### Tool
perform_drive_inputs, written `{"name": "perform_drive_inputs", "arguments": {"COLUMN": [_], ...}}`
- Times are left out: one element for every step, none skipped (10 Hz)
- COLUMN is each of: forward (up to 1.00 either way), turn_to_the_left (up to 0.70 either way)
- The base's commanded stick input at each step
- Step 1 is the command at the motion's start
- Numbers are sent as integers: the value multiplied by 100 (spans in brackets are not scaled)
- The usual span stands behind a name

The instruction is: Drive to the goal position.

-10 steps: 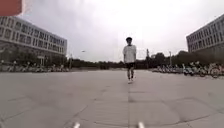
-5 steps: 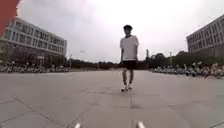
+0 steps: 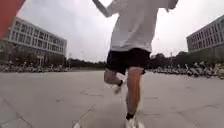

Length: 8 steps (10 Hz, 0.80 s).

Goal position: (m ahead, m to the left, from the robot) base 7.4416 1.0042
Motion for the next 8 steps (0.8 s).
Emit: {"name": "perform_drive_inputs", "arguments": {"forward": [0, 0, 0, 0, 0, 0, 0, 0], "turn_to_the_left": [0, 0, 0, 0, 0, 0, 0, 0]}}
